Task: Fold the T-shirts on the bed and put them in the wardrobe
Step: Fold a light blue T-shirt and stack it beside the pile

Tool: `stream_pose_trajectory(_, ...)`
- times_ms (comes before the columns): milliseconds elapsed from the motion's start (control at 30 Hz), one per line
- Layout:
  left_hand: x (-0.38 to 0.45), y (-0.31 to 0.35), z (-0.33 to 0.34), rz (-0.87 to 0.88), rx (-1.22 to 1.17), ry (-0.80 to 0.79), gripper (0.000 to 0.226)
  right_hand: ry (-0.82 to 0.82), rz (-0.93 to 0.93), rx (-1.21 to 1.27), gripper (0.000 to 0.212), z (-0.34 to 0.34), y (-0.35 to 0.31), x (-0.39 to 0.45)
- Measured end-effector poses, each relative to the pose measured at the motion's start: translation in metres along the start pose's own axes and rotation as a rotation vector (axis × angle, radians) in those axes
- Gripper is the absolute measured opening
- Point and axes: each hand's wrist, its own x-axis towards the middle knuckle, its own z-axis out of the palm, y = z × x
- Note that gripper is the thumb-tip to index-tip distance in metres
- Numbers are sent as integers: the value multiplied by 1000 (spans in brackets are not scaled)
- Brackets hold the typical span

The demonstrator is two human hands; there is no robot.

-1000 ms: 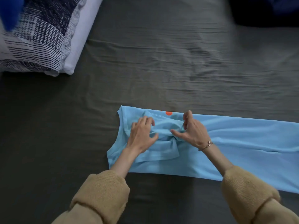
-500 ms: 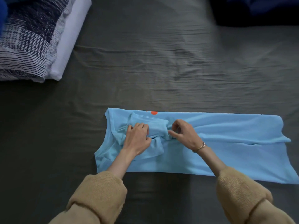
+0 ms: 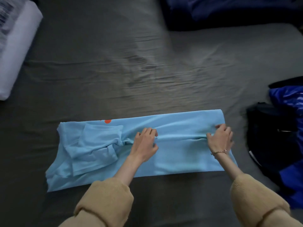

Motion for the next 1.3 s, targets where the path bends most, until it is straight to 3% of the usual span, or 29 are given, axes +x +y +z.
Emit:
stream_pose_trajectory(167,19,31,11,-47,76,-128,24,-100,121,23,65,-18,27,24)
stream_pose_trajectory(267,27,37,9,-81,24,-148,18,-161,166,-12,66,-21,28,28)
stream_pose_trajectory(467,32,54,11,-154,-207,-126,23,-241,113,-17,44,-20,27,21)
stream_pose_trajectory(633,33,52,8,-271,-329,-100,20,-303,-3,388,21,-27,20,20)
stream_pose_trajectory(800,22,30,3,-414,-444,-39,20,-337,-179,515,43,-20,-28,-11)
stream_pose_trajectory(1033,-12,-40,-16,-641,-599,121,25,-554,-323,517,40,21,-111,-83)
stream_pose_trajectory(1133,-31,-77,-31,-705,-778,194,18,-616,-346,523,37,43,-142,-119)
stream_pose_trajectory(1200,-45,-98,-46,-713,-911,185,19,-638,-359,528,35,56,-161,-144)
stream_pose_trajectory(1300,-66,-131,-66,-706,-1062,50,30,-662,-385,541,32,74,-192,-179)
